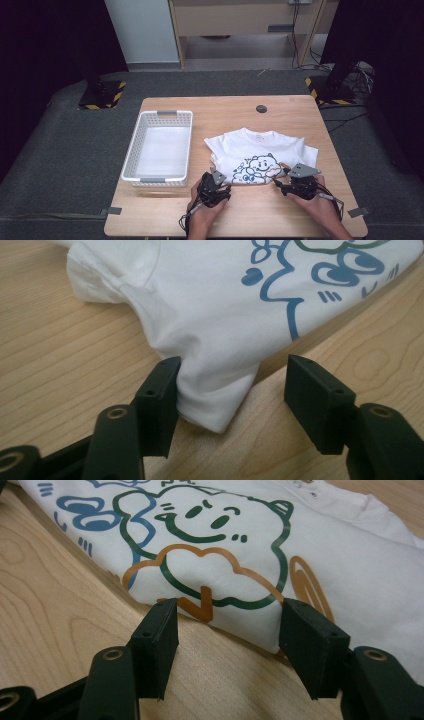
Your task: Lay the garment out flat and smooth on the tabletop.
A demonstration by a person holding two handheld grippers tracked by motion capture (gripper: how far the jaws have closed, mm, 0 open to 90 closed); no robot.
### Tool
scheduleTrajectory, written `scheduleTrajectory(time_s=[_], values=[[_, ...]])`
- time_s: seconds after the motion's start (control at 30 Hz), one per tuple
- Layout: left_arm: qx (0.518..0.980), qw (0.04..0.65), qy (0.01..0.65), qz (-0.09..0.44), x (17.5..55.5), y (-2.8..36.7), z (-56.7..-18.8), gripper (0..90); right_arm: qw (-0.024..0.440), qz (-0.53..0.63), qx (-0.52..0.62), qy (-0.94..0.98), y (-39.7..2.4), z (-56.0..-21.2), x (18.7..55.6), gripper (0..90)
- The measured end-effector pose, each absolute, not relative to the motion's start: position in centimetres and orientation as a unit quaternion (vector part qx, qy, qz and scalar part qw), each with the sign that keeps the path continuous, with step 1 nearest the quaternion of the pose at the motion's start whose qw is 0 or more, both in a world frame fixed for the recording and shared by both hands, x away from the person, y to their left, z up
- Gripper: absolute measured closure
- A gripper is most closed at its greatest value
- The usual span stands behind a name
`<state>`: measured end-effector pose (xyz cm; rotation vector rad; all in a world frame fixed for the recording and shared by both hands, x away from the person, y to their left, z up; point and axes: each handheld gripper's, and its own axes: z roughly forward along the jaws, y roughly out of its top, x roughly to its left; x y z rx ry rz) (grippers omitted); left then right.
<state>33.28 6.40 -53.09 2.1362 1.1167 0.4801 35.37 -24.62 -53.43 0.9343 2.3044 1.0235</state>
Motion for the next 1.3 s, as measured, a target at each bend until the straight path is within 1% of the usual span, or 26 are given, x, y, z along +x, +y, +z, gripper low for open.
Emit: scheduleTrajectory(time_s=[0.1,0.13,0.27,0.43,0.53,0.6,0.7,0.87,1.07,1.3], values=[[0.815,0.341,0.431,0.185,33.4,6.4,-53.1,47.2,0.223,0.366,0.334,0.839,-24.3,-53.8,35.7,43.9],[0.814,0.342,0.431,0.185,33.3,6.4,-53.1,49.6,0.220,0.367,0.335,0.839,-24.3,-53.8,35.8,46.2],[0.812,0.346,0.431,0.187,33.4,6.6,-53.2,59.9,0.212,0.364,0.335,0.843,-23.8,-53.6,36.3,60.2],[0.811,0.352,0.430,0.184,33.7,6.8,-53.2,72.5,0.206,0.362,0.336,0.845,-23.0,-53.6,36.8,80.1],[0.814,0.351,0.426,0.182,33.9,6.9,-53.1,78.6,0.206,0.362,0.337,0.844,-22.9,-53.6,37.0,86.5],[0.814,0.351,0.424,0.182,33.9,6.9,-53.1,81.4,0.202,0.364,0.340,0.843,-23.0,-53.6,37.0,87.4],[0.815,0.353,0.423,0.182,33.9,6.7,-53.0,83.2,0.196,0.366,0.343,0.842,-23.2,-53.5,37.1,88.3],[0.813,0.361,0.418,0.183,33.6,6.8,-52.1,84.1,0.193,0.373,0.342,0.841,-23.4,-53.0,36.8,88.7],[0.808,0.375,0.413,0.188,33.0,6.9,-50.3,84.1,0.193,0.392,0.339,0.833,-24.2,-51.0,36.1,88.8],[0.812,0.387,0.394,0.189,32.3,6.4,-48.0,84.6,0.180,0.406,0.335,0.831,-25.5,-48.0,35.4,89.1]])
